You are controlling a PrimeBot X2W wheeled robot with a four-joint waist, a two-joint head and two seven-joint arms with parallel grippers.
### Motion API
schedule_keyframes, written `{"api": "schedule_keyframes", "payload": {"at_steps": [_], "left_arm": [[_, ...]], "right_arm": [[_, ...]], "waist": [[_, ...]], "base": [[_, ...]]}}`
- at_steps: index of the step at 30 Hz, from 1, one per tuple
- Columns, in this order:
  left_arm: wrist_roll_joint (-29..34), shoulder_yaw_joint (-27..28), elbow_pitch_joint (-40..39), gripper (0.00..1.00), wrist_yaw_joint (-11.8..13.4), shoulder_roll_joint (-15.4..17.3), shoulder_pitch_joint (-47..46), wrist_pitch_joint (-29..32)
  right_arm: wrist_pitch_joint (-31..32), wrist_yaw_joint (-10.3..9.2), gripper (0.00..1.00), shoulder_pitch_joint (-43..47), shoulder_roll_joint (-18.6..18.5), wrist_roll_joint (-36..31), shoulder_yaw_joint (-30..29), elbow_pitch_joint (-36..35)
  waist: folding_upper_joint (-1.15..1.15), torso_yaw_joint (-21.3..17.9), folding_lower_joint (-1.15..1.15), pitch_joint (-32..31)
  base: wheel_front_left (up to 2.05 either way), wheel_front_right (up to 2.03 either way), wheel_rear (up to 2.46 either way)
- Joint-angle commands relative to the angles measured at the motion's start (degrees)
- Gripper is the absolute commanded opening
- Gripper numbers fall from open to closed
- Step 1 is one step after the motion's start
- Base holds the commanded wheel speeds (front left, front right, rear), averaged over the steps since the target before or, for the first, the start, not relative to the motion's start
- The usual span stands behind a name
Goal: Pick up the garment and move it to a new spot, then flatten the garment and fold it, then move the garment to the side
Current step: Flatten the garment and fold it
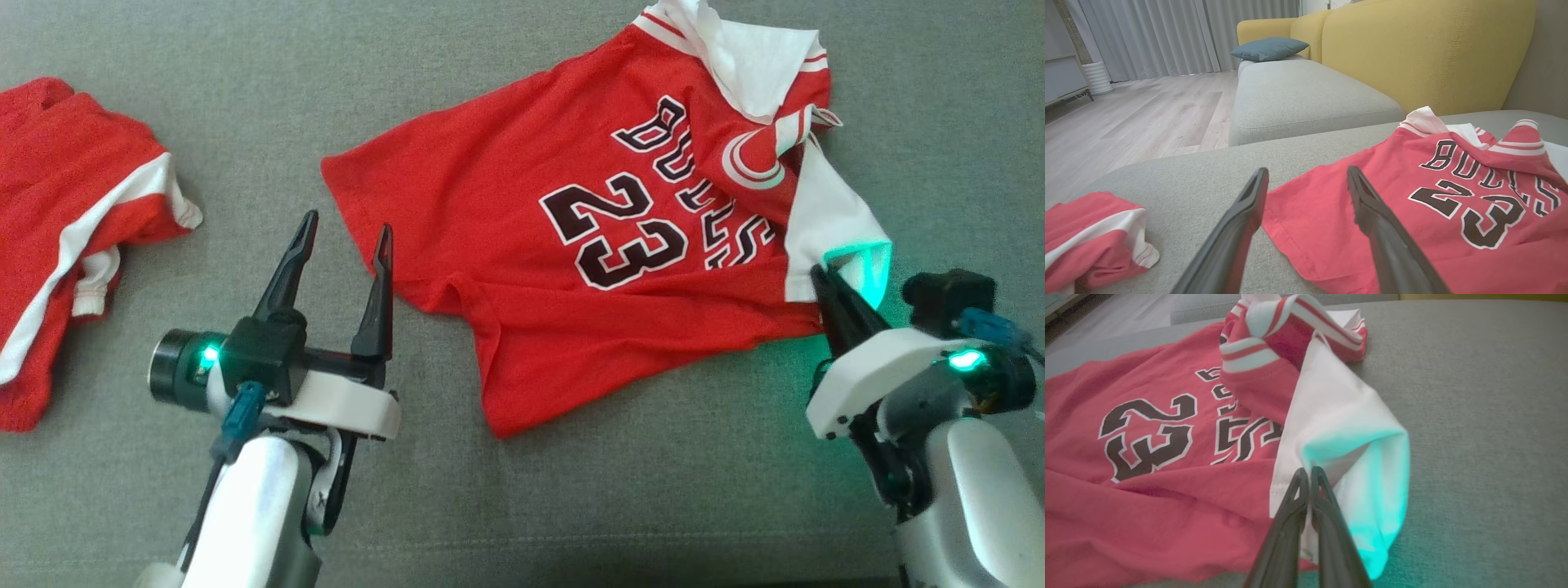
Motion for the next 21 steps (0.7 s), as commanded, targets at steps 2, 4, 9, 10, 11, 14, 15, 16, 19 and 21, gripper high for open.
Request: {"api": "schedule_keyframes", "payload": {"at_steps": [2,4,9,10,11,14,15,16,19,21], "left_arm": [[0.30,1.46,-1.63,1.00,-0.22,0.32,-2.02,-0.29],[0.32,1.48,-1.65,1.00,-0.25,0.31,-2.00,-0.29],[0.32,1.66,-1.62,1.00,-0.26,0.38,-1.75,-0.29],[0.32,1.66,-1.62,1.00,-0.26,0.38,-1.75,-0.29],[0.32,1.71,-1.62,1.00,-0.25,0.40,-1.72,-0.29],[0.36,1.71,-1.62,1.00,-0.28,0.40,-1.68,-0.29],[0.38,1.72,-1.63,1.00,-0.30,0.41,-1.69,-0.29],[0.40,1.70,-1.61,1.00,-0.33,0.42,-1.71,-0.29],[0.41,1.61,-1.50,1.00,-0.46,0.40,-1.74,-0.29],[0.42,1.56,-1.46,1.00,-0.53,0.39,-1.70,-0.29]], "right_arm": [[-1.54,0.22,0.00,-1.34,-0.18,0.91,0.06,-2.23],[-2.55,0.22,0.00,-1.19,-0.20,1.37,-0.94,-2.63],[-5.16,0.22,0.00,-0.51,-0.06,2.56,-6.11,-4.71],[-5.16,0.22,0.00,-0.51,-0.06,2.56,-6.11,-4.71],[-5.20,0.22,0.00,-0.39,-0.20,2.63,-7.68,-4.86],[-5.12,0.22,0.00,-0.58,-0.71,3.89,-12.18,-4.45],[-4.97,0.22,0.00,-0.68,-1.05,4.35,-13.49,-3.76],[-4.78,0.22,0.15,-0.77,-1.12,5.07,-14.69,-2.97],[-4.71,0.22,1.00,-0.74,-1.31,6.10,-18.34,-0.16],[-5.85,0.22,1.00,-0.64,-1.22,6.24,-20.21,0.81]], "waist": [[0.00,0.00,0.00,-0.14],[0.00,-0.02,0.00,-0.23],[0.00,-0.27,0.00,-0.62],[0.00,-0.27,0.00,-0.62],[0.00,-0.35,0.00,-0.65],[0.00,-0.54,0.00,-0.72],[0.00,-0.63,0.00,-0.71],[0.00,-0.68,0.00,-0.72],[0.00,-0.72,0.00,-0.81],[0.00,-0.71,0.00,-0.94]], "base": [[0.00,0.00,0.00],[0.00,0.00,0.00],[0.00,0.00,0.00],[0.00,0.00,0.00],[0.00,0.00,0.00],[0.00,0.00,0.00],[0.00,0.00,0.00],[0.00,0.00,0.00],[0.00,0.00,0.00],[0.00,0.00,0.00]]}}
